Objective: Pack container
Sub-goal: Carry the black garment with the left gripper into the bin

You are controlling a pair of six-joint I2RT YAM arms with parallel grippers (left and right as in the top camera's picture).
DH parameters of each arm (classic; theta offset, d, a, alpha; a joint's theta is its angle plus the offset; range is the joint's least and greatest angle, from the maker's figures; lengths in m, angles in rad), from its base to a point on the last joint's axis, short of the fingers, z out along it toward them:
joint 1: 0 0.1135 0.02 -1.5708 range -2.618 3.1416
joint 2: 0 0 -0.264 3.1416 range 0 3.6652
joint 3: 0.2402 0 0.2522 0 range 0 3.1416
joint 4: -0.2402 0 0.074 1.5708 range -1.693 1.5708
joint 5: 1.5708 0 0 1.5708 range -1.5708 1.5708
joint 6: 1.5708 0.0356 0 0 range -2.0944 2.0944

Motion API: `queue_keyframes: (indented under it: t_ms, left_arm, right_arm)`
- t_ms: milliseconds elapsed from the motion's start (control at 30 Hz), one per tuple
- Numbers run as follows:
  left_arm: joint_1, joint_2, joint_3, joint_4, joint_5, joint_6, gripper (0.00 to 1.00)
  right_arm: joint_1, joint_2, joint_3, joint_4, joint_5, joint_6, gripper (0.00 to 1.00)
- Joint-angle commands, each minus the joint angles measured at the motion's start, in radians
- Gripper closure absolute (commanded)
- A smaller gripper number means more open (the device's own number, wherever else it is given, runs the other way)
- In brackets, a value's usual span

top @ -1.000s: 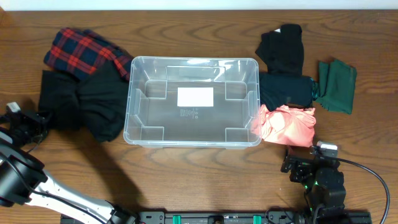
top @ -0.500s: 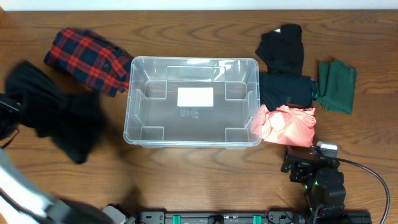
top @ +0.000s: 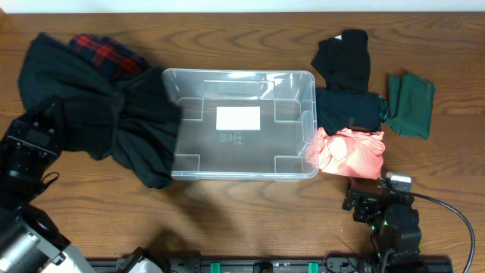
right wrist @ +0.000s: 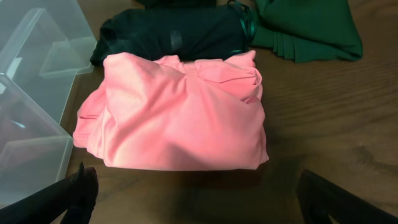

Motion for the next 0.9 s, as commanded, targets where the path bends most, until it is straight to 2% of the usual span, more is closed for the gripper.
queue_keyframes:
  t_ms: [0,233,400,700,867]
  left_arm:
    - [-0.028,0.0,0.013,0.098,0.145,-0.093,0.94]
    - [-0.173,-0.001,0.013,0.185,0.146,-0.156,0.94]
    - [-0.368,-0.001,0.013,0.18,0.034,-0.157,0.94]
    - [-0.831,0.017,-0.002,0.158,-0.433,-0.163,0.94]
    - [-1.078,0.104,-0.015,0.166,-0.695,-0.162,0.94]
  right_arm:
    - [-0.006,-0.005,-0.004,-0.002,0.003,0.015,0.01]
    - [-0.006,-0.005,-0.004,-0.002,0.003,0.015,0.01]
    - [-0.006,-0.005,-0.004,-0.002,0.003,0.015,0.01]
    - [-0.006,-0.005,-0.004,-0.002,0.003,0.016,0.01]
    - [-0.006,-0.005,-0.004,-0.002,0.003,0.015,0.01]
